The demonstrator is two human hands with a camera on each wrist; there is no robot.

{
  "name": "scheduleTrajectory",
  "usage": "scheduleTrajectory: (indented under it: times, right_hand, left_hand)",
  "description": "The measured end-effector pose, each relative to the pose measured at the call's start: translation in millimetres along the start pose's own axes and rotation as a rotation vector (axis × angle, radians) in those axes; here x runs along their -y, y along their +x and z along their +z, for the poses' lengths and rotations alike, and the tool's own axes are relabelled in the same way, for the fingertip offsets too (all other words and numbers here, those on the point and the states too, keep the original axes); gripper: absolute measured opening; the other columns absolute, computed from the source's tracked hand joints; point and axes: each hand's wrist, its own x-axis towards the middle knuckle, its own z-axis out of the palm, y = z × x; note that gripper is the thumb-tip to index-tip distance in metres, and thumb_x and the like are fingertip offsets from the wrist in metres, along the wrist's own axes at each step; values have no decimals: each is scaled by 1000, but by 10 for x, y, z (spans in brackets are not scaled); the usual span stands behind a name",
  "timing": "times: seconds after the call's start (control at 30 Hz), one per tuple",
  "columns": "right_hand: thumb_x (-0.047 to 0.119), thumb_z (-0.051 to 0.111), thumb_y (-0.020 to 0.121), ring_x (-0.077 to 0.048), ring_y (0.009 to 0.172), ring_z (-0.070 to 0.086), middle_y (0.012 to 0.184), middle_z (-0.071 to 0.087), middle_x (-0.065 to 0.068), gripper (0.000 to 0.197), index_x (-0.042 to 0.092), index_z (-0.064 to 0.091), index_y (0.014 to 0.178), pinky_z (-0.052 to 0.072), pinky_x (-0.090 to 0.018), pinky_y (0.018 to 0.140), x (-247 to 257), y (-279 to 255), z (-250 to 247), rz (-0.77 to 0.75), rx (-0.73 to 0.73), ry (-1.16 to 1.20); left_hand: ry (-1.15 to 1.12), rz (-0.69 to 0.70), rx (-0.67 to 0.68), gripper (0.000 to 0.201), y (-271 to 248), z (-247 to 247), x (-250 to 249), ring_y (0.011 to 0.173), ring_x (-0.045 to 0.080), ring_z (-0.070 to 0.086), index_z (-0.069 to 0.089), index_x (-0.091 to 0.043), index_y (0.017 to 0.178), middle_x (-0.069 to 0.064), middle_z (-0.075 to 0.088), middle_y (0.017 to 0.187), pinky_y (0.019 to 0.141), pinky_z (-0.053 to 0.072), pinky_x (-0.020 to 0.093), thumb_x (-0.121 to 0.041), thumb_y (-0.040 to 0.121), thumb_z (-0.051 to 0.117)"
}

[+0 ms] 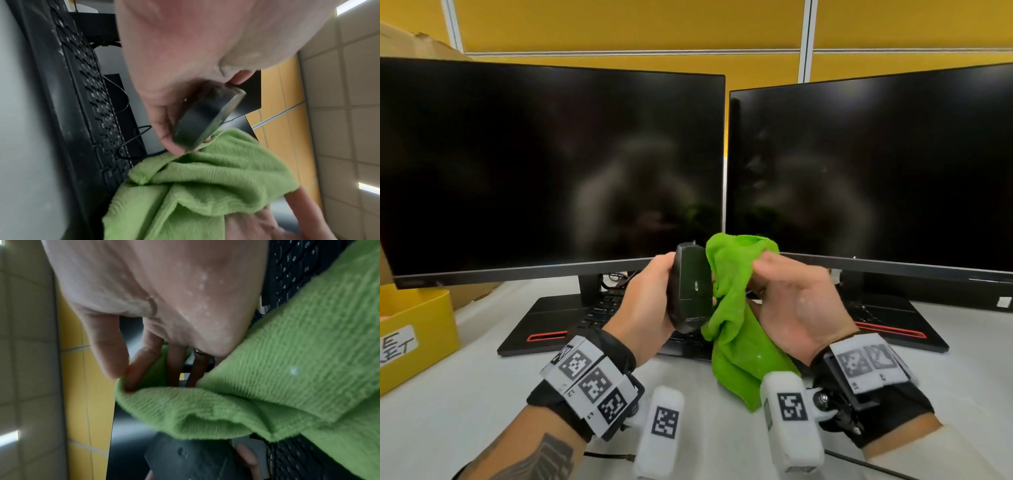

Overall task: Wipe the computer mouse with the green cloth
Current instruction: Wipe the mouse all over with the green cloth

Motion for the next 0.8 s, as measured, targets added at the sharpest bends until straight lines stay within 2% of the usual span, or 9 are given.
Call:
scheduleTrajectory:
  times: [0.07, 0.13, 0.3, 0.43, 0.57, 0.6, 0.67, 0.73, 0.8]
  right_hand:
    - [12, 70, 66, -32, 101, 68, 110, 72, -21, 49, -9, 74, 110, 53, -44, 95, -45, 23, 21, -30, 39, -78]
    - [2, 60, 70, -27, 99, 73, 102, 78, -12, 31, 6, 83, 89, 59, -37, 88, -81, 41, 35, -72, 47, -167]
    - [-7, 75, 85, 7, 107, 66, 112, 76, 16, 46, 35, 77, 103, 48, -9, 92, -154, 10, 140, -352, 14, -764]
    - [-3, 87, 75, 3, 97, 74, 97, 81, 16, 39, 30, 80, 95, 54, -12, 83, -182, 22, 111, -429, -95, -667]
    - [-1, 90, 71, -7, 82, 77, 91, 83, 4, 30, 23, 82, 88, 58, -18, 69, -189, 62, 86, -473, -170, -636]
    - [-1, 89, 73, -8, 82, 77, 94, 81, 2, 29, 21, 80, 89, 58, -20, 69, -188, 65, 86, -471, -157, -651]
    - [-4, 85, 76, -7, 83, 74, 99, 77, -2, 29, 13, 72, 95, 57, -21, 70, -199, 69, 86, -453, -101, -687]
    - [-3, 84, 77, -10, 84, 72, 99, 73, -6, 32, 7, 63, 100, 59, -25, 72, -217, 79, 86, -417, -50, -673]
    - [2, 82, 75, -15, 85, 71, 97, 72, -4, 36, 5, 59, 102, 62, -36, 76, -224, 91, 59, -366, -14, -603]
  left_hand:
    - [-10, -27, 1, 55, -4, 20, 28, 124, 37, 63, 56, 2, 145, 31, 61, 143, 102, 52, 46, -37, 108, 42]
    - [20, -39, 10, 54, -27, 33, 32, 129, 33, 65, 64, -6, 140, 21, 69, 138, 101, 55, 45, -43, 111, 36]
    - [187, 15, -37, 61, -87, 86, 34, 118, 40, 72, 75, -8, 120, 22, 77, 120, 103, 55, 54, -51, 111, 33]
    - [198, 29, -33, 63, -101, 112, 58, 101, 46, 60, 85, -14, 91, 42, 62, 128, 87, 43, 57, -54, 108, 40]
    - [210, 48, -12, 61, -104, 112, 78, 106, 51, 63, 83, -13, 96, 40, 66, 123, 97, 45, 72, -55, 108, 41]
    - [222, 56, -18, 61, -96, 110, 88, 102, 49, 67, 83, -11, 96, 36, 72, 114, 97, 49, 71, -53, 109, 40]
    - [244, 73, 7, 57, -82, 102, 112, 78, 33, 76, 80, -13, 98, 19, 81, 84, 70, 63, 48, -49, 110, 38]
    - [278, 104, 16, 54, -84, 99, 129, 53, 18, 69, 76, -11, 102, 6, 75, 65, 45, 52, 26, -47, 111, 37]
    - [316, 124, 16, 59, -72, 90, 148, 57, 26, 66, 74, -5, 108, 17, 72, 72, 51, 52, 28, -51, 110, 38]
